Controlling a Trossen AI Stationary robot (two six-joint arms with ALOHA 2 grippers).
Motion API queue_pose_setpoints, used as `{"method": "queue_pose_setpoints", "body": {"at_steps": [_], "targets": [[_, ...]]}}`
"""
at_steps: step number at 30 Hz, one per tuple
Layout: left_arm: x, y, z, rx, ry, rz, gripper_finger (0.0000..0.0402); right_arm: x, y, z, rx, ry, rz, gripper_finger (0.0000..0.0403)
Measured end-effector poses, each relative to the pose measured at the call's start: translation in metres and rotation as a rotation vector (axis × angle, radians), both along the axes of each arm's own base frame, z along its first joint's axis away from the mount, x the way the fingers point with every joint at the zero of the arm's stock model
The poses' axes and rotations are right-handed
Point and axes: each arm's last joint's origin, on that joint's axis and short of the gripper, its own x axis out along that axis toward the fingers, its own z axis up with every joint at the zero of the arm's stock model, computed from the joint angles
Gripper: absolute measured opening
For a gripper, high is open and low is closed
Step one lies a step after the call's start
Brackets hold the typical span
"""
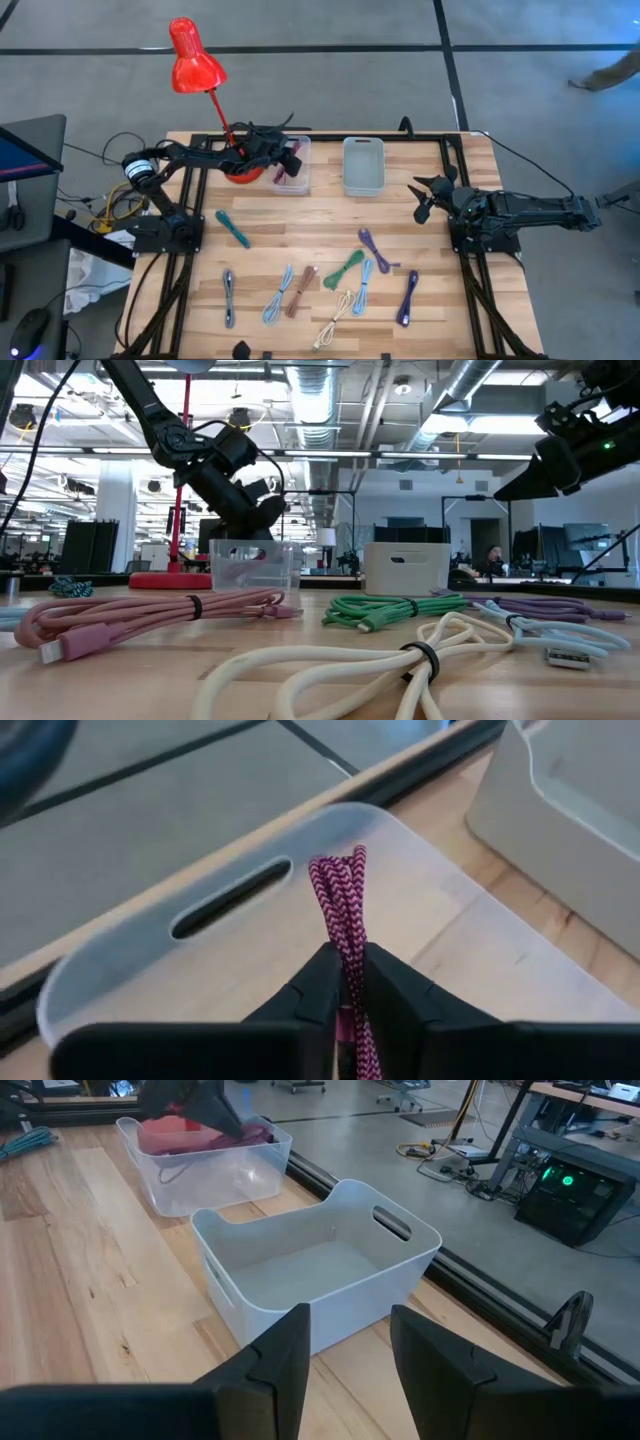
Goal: Pick & Place USB Port
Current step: Put the pink patterned USB cable into the transparent bin, then put the purple USB cable into the gray bin
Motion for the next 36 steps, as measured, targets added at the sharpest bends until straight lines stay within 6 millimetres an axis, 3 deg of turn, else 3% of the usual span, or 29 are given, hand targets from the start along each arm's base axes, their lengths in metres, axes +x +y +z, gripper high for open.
{"method": "queue_pose_setpoints", "body": {"at_steps": [10, 14, 19, 28, 36], "targets": [[0.001, 0.001, 0.003, 0.024, -0.027, 0.009, 0.0135, 0.0, 0.0, 0.0, 0.0, 0.0, 0.0, 0.0134], [0.001, 0.001, 0.005, 0.031, -0.036, 0.009, 0.0145, 0.0, 0.0, 0.0, 0.0, 0.0, 0.0, 0.0134], [-0.003, -0.006, 0.024, 0.055, -0.108, -0.054, 0.0138, 0.0, 0.0, 0.0, -0.011, 0.01, 0.005, 0.0134], [-0.011, -0.053, 0.076, 0.213, -0.226, -0.436, 0.0105, 0.0, 0.0, 0.0, -0.017, 0.016, 0.01, 0.0134], [-0.015, -0.097, 0.083, 0.219, -0.28, -0.598, 0.01, -0.001, 0.005, 0.007, 0.116, 0.006, 0.156, 0.0134]]}}
